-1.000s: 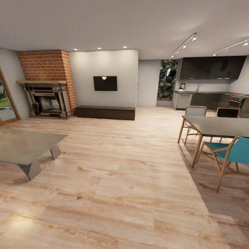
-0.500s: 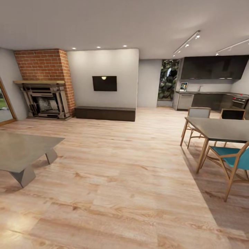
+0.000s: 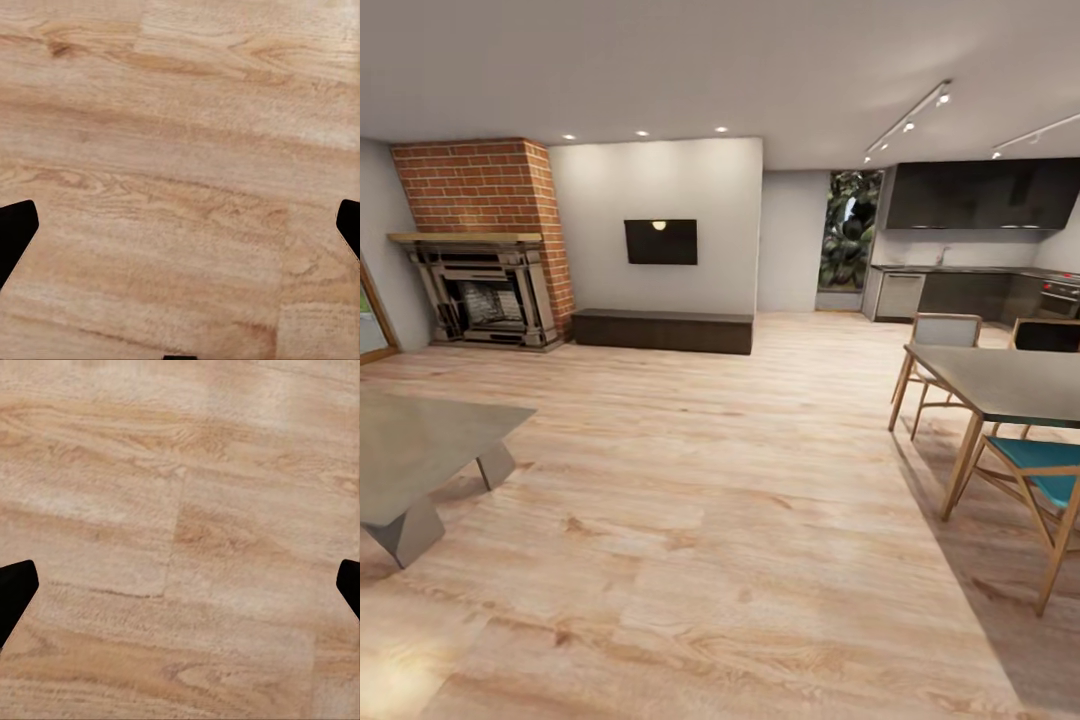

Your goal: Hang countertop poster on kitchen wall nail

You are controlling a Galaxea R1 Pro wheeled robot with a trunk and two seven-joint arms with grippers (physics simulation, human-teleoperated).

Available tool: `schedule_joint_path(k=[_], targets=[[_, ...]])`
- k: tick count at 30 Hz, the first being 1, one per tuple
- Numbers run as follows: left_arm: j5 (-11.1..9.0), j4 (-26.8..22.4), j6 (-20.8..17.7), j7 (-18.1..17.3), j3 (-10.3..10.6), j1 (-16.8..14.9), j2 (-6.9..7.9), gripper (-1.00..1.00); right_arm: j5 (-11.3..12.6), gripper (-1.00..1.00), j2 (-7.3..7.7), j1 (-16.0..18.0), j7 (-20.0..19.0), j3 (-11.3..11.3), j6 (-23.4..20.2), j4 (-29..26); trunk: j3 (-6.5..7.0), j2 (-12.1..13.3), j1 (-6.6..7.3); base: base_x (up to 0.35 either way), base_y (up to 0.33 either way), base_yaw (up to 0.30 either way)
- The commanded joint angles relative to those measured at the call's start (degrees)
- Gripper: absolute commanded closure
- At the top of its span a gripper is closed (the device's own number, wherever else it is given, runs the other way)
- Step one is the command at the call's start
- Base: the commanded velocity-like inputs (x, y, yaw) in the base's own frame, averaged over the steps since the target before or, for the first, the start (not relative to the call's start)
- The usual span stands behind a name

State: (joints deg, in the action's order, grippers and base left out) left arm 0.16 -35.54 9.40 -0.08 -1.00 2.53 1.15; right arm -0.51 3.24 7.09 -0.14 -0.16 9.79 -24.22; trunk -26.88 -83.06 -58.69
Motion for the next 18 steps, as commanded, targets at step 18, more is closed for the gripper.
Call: schedule_joint_path(k=[18], targets=[[0.0, -0.1, 0.1, 0.0, -0.1, 0.0, -0.01, -1.0, -0.1, -1.0, 0.1, 0.0, 0.1, 0.0, 0.3, 0.2, -0.05, 0.0, -0.04, 0.334, 0.0, 0.0]])
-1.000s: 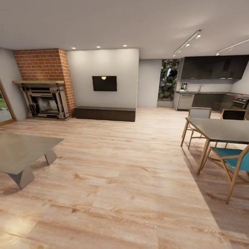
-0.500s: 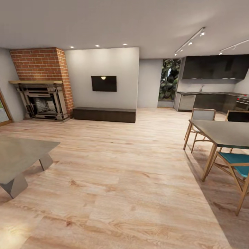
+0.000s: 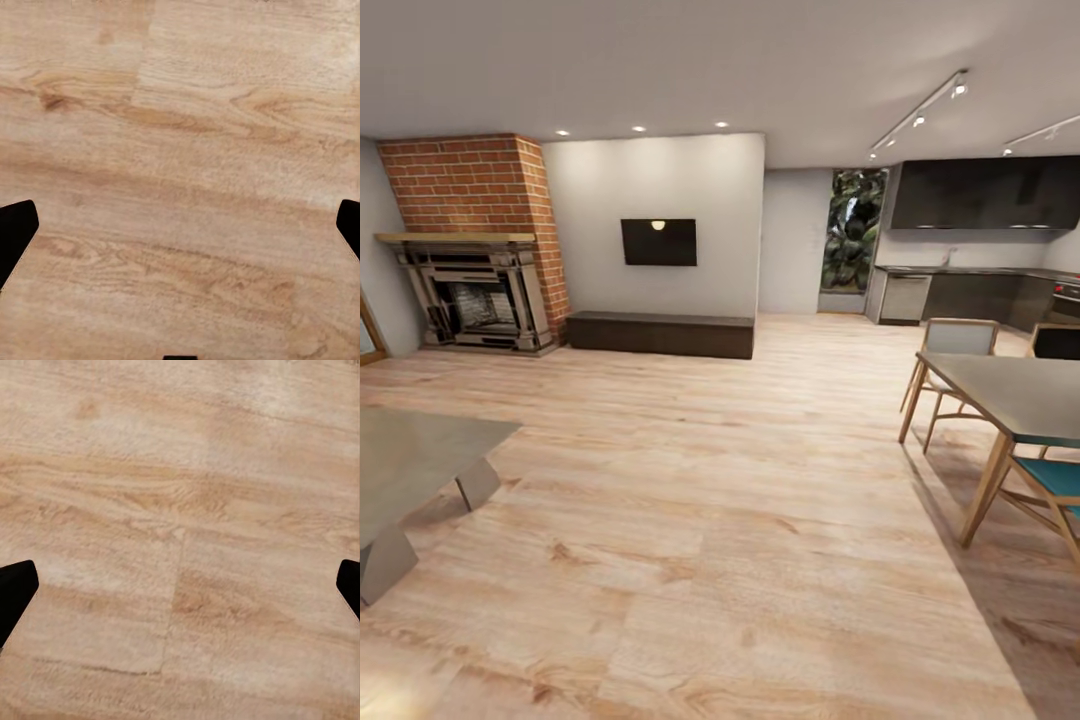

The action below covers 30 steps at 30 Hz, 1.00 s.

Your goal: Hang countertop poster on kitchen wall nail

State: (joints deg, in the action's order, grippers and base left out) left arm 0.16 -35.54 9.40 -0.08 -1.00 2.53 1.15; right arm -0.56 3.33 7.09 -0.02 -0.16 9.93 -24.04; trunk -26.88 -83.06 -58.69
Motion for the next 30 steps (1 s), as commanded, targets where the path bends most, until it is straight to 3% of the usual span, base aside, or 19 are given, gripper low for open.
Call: schedule_joint_path(k=[1, 30], targets=[[0.0, -0.1, 0.1, 0.0, -0.1, 0.0, -0.01, -1.0, -0.1, -1.0, 0.01, 0.0, 0.0, 0.0, 0.2, 0.0, -0.05, 0.0, -0.04, 0.333, 0.0, 0.0], [0.0, -0.1, 0.1, 0.0, -0.1, 0.0, -0.01, -1.0, -0.1, -1.0, -0.08, 0.0, 0.1, 0.0, 0.2, 0.0, -0.05, 0.0, -0.04, 0.333, 0.0, -0.004]])
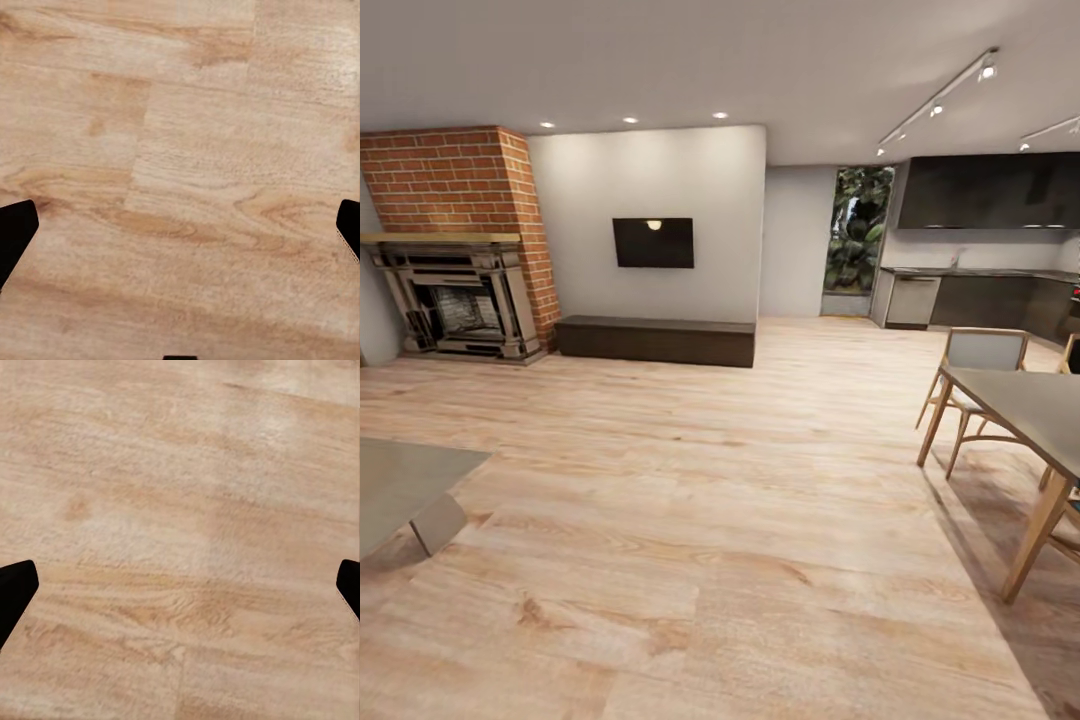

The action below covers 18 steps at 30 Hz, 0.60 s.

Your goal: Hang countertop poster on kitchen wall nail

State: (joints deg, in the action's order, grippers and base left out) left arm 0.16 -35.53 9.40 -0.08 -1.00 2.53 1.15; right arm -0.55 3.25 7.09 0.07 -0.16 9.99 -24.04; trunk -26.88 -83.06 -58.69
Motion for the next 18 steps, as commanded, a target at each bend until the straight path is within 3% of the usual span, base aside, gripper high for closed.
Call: schedule_joint_path(k=[1, 18], targets=[[0.0, -0.1, 0.1, 0.0, -0.1, 0.0, -0.01, -1.0, -0.1, -1.0, 0.01, 0.0, 0.0, 0.0, 0.2, 0.0, -0.05, 0.0, -0.04, 0.334, 0.0, -0.145], [0.0, -0.1, 0.1, 0.0, -0.1, 0.0, -0.01, -1.0, -0.1, -1.0, 0.0, 0.0, 0.0, 0.0, 0.2, 0.0, -0.05, 0.0, -0.04, 0.333, 0.0, -0.218]])
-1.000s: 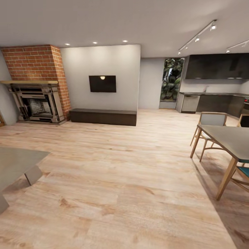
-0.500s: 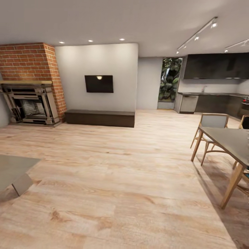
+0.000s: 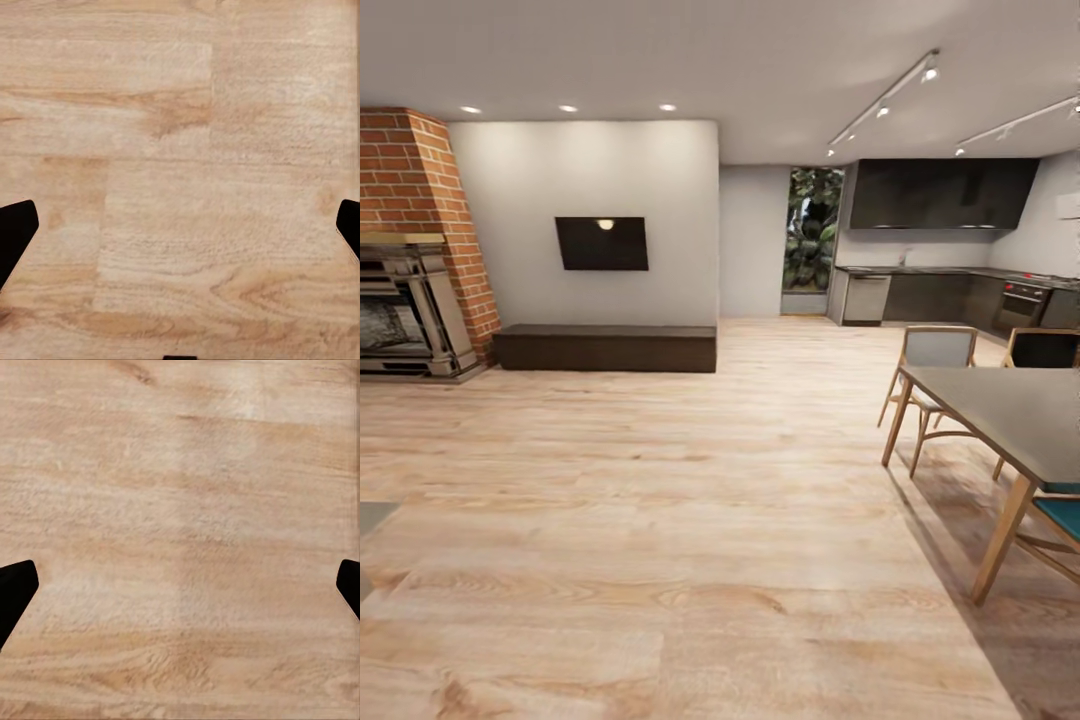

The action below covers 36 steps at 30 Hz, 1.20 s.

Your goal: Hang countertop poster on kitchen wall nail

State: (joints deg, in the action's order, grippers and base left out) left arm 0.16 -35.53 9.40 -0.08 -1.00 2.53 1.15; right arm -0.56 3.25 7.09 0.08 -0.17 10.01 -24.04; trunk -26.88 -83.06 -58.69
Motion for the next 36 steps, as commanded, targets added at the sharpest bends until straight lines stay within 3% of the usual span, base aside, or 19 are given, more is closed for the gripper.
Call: schedule_joint_path(k=[1, 36], targets=[[0.0, -0.1, 0.1, 0.0, -0.1, 0.0, -0.01, -1.0, -0.1, -1.0, 0.01, 0.0, 0.0, 0.0, 0.2, 0.0, -0.05, 0.0, -0.04, 0.333, 0.0, -0.063], [0.0, 0.0, 0.1, 0.0, -0.1, 0.0, -0.01, -1.0, -0.1, -1.0, 0.02, 0.0, 0.0, 0.0, 0.2, 0.0, -0.05, 0.0, -0.04, 0.333, -0.063, -0.005]])
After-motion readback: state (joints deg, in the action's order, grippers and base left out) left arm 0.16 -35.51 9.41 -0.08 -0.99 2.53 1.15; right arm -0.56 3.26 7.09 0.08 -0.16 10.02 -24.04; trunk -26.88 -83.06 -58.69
